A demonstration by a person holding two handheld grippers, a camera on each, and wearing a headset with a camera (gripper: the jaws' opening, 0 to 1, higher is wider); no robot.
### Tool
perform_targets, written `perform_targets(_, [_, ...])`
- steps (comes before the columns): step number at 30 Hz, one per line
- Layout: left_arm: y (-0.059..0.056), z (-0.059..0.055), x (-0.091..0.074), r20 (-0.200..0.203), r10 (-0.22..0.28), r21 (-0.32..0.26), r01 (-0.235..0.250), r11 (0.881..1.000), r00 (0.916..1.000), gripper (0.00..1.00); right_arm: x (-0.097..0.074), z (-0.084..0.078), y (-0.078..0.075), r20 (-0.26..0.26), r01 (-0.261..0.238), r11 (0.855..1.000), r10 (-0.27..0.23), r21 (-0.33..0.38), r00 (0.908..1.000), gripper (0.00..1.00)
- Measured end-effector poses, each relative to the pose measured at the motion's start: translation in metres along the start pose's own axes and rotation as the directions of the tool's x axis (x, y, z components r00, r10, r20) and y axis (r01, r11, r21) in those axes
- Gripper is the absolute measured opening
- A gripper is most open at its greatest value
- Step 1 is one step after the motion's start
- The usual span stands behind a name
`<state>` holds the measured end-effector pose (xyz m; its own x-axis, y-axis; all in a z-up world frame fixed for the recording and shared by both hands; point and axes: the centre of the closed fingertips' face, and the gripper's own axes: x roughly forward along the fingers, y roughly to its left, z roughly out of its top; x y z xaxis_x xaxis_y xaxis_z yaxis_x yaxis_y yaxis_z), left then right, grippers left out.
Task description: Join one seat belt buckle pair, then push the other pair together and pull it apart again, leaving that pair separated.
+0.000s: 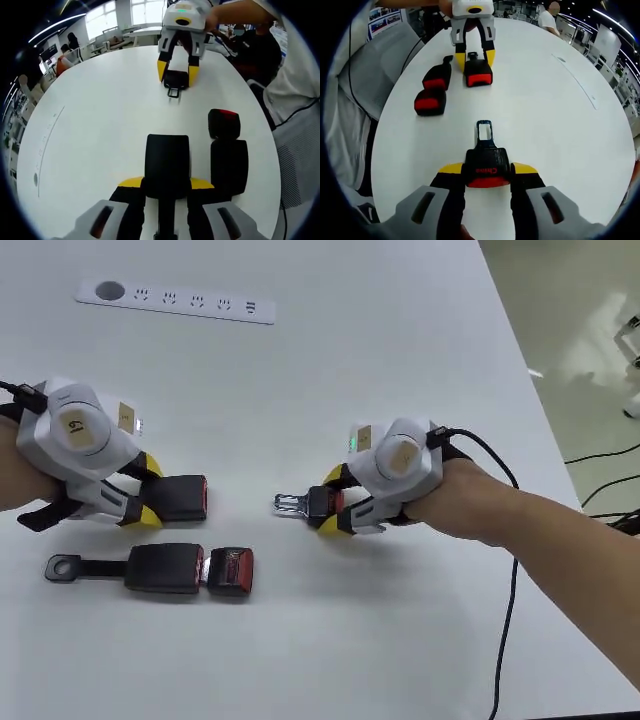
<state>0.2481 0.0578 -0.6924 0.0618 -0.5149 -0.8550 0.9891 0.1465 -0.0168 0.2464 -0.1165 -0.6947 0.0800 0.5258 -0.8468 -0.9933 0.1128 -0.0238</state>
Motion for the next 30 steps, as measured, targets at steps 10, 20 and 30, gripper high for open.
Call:
perform_targets(10, [-0.001,0.001,0.000,-0.002,0.000,0.000,0.000,1.000,1.0000,0.33,0.008,0.020,0.005,0.021,-0.005,1.000,0.005,-0.010,0.9998,0.33])
perform_targets(20, [-0.001,0.001,0.000,-0.006,0.000,0.001,0.000,1.000,1.0000,0.33,0.018,0.043,0.009,0.051,-0.001,1.000,0.002,-0.012,0.9987,0.33])
perform_targets(30, [0.000,0.000,0.000,-0.009,0.000,0.007,0.000,1.000,1.0000,0.33,0.034,0.059,0.006,0.060,0.012,1.000,-0.011,-0.015,0.9981,0.33])
